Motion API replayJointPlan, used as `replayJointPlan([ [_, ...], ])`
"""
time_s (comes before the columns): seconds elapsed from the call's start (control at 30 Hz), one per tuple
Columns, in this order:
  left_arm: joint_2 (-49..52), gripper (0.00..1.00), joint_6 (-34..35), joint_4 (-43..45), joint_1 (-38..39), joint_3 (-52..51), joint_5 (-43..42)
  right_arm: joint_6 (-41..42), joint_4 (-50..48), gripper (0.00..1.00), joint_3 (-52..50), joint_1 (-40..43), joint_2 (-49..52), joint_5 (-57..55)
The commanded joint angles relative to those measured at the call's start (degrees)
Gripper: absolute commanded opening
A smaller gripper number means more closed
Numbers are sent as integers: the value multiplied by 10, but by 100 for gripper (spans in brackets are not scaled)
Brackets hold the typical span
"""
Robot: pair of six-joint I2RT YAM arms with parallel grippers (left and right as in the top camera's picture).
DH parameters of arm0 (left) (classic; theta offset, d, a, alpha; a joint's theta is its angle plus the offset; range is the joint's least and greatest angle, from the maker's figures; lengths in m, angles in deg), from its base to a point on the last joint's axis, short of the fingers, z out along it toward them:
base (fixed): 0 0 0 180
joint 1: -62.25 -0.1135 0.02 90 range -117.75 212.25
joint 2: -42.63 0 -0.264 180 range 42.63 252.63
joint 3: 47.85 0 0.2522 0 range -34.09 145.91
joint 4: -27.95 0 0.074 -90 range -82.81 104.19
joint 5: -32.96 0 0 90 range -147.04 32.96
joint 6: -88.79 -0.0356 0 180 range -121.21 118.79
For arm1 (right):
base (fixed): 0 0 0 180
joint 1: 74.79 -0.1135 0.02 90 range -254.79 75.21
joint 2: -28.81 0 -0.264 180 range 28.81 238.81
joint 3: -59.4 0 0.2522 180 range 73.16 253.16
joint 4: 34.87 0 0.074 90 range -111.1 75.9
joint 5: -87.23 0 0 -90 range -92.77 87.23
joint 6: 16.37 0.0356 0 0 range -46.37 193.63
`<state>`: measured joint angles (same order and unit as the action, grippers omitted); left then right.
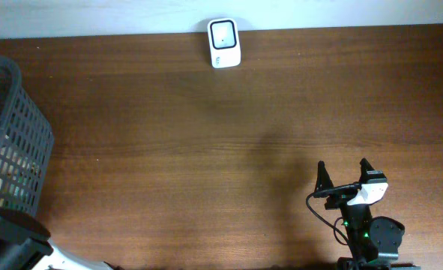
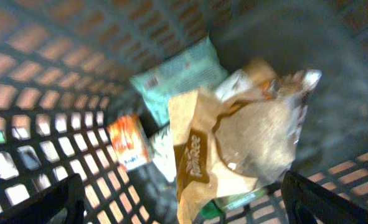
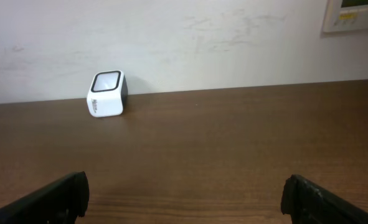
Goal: Scan the item barcode
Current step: 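Grasp the beige snack bag in the basket with the left gripper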
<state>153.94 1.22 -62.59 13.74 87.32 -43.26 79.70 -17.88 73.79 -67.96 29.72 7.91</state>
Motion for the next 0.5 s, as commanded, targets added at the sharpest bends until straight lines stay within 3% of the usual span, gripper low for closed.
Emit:
replayJointPlan([
  [0.0,-2,99,-7,56,-16,-89,-56,3,4,98,-3,3,-4,9],
  [0.13,-2,99,-8,153,-24,-211,-56,3,4,98,-3,3,-4,9],
  [0.23,15,99,-41,189,-56,-256,-130,3,4,98,-3,3,-4,9],
  [0.27,22,94,-52,194,-57,-257,-130,3,4,98,-3,3,-4,9],
  [0.3,28,65,-51,197,-57,-257,-130,3,4,98,-3,3,-4,9],
  [0.33,28,29,-51,198,-57,-257,-130,3,4,98,-3,3,-4,9],
  [0.37,28,9,-51,199,-57,-257,-130,3,4,98,-3,3,-4,9],
  [0.4,28,0,-51,199,-57,-257,-130,3,4,98,-3,3,-4,9],
  [0.47,20,0,-51,193,-57,-254,-136,3,4,98,-3,3,-4,9],
])
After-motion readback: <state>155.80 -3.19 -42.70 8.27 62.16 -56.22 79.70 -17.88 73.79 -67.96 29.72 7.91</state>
